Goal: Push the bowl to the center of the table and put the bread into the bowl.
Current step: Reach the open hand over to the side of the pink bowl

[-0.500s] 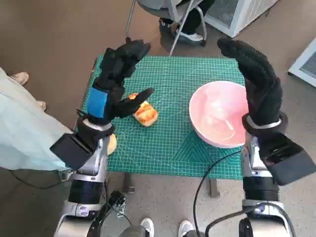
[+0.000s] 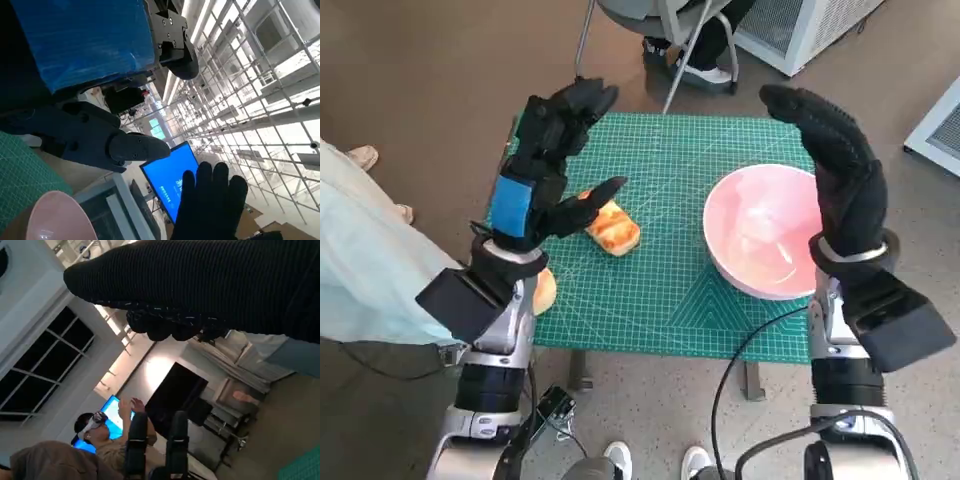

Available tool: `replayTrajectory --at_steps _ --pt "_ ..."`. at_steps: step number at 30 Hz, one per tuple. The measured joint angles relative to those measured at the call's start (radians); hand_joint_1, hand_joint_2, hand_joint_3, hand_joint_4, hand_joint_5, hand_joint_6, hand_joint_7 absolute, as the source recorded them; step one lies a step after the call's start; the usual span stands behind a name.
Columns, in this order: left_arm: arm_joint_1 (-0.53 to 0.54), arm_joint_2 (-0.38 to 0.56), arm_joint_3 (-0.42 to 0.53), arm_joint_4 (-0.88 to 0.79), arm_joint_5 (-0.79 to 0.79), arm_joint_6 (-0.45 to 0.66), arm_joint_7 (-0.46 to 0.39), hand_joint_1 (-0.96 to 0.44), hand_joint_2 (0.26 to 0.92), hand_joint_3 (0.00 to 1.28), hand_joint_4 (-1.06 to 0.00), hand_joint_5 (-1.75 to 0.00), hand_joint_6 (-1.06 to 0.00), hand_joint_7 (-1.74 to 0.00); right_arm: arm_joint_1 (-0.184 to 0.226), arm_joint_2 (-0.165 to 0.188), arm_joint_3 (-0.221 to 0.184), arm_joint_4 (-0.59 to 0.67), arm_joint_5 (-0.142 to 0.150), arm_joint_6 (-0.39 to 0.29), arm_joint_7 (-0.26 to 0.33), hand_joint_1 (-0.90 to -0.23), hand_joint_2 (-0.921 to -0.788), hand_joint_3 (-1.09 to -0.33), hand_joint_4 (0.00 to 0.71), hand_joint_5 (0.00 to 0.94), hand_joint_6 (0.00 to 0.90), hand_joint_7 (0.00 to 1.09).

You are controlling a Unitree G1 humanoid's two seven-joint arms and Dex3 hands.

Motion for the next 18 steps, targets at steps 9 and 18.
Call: replayTrajectory --at_steps 9,18 --pt "-0.002 -0.003 0.006 0.013 -0.007 -0.019 0.0 -0.38 0.921 0.25 -0.32 -0.2 -0.14 -0.7 0.0 -0.007 -0.005 0.022 0.013 -0.001 0.014 -0.62 -0.921 -0.78 0.312 0.0 0.01 0.8" --pt "-0.005 -0.019 0.008 0.041 -0.022 -0.043 0.0 -0.37 0.921 0.26 -0.34 -0.18 -0.16 -0.68 0.002 -0.048 -0.065 0.073 0.053 -0.018 0.026 -0.612 -0.921 -0.79 0.305 0.0 0.001 0.78"
